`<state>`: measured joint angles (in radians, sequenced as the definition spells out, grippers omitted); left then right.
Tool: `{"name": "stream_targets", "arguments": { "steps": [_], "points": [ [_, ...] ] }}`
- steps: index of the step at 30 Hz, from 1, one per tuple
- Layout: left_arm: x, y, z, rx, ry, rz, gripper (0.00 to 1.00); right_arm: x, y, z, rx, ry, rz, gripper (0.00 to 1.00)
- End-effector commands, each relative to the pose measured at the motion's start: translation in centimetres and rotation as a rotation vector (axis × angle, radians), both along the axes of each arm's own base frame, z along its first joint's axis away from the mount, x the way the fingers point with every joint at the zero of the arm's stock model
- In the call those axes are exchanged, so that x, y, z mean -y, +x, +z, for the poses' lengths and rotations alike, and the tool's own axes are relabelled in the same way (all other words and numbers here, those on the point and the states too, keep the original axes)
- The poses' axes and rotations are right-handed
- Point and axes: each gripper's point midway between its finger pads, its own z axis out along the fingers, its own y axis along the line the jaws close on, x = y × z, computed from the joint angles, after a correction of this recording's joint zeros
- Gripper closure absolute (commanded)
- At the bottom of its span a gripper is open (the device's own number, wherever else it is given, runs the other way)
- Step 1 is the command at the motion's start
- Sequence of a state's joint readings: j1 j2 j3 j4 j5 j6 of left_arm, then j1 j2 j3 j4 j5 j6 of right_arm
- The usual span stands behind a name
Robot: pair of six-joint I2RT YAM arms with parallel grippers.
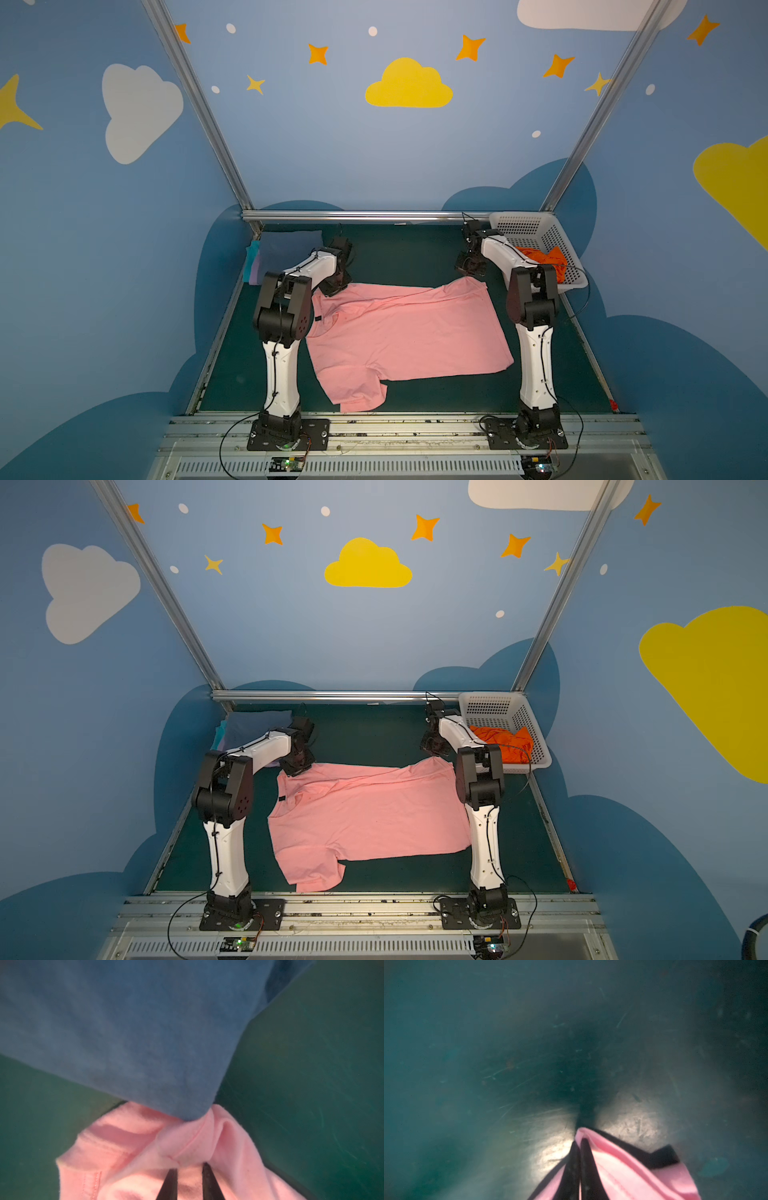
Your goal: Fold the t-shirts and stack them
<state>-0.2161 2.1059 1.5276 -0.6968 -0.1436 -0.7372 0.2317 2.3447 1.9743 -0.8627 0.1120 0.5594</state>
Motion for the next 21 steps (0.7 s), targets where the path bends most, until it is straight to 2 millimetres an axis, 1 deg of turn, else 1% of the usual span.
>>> {"name": "stream_targets", "arguments": {
  "steps": [1,3,4,6,8,10,12,14,17,20,21],
  "points": [
    [-0.9,-1.5,-2.2,-0.081,0.02,0.007,0.79,-0.6,1.6,5.4,0.114,0.03,0.025,1.0],
    [-1.0,-1.6,-2.4,-0.086,0.023,0.011,0.79,-0.5,1.7,8.3,0.171,0.037,0.03,1.0],
    [-1.1,-1.6,-2.5,-0.089,0.023,0.013,0.79,-0.4,1.6,9.4,0.194,0.039,0.03,1.0],
    [-1.3,-1.6,-2.8,-0.094,0.025,0.021,0.8,-0.3,0.8,11.8,0.247,0.047,0.03,1.0],
    [-1.5,-1.7,-3.1,-0.1,0.027,0.029,0.8,0.0,-0.3,13.1,0.284,0.056,0.024,1.0],
    [-1.9,-1.8,-3.3,-0.106,0.029,0.038,0.82,0.6,-2.0,13.7,0.305,0.063,0.008,1.0],
    [-2.2,-1.7,-3.2,-0.104,0.018,0.044,0.83,1.1,-4.0,13.4,0.306,0.065,-0.004,1.0],
    [-2.8,-1.8,-2.9,-0.101,0.032,0.057,0.85,2.0,-6.6,12.3,0.292,0.062,-0.026,1.0],
    [-4.0,-2.0,-2.5,-0.103,0.033,0.081,0.87,3.5,-10.6,10.0,0.257,0.05,-0.066,1.0],
    [-5.1,-2.3,-2.1,-0.095,0.026,0.108,0.87,5.4,-14.4,7.1,0.202,0.052,-0.119,1.0],
    [-5.3,-2.3,-2.0,-0.092,0.025,0.112,0.87,6.1,-15.6,6.1,0.18,0.057,-0.142,0.96]
  ]
}}
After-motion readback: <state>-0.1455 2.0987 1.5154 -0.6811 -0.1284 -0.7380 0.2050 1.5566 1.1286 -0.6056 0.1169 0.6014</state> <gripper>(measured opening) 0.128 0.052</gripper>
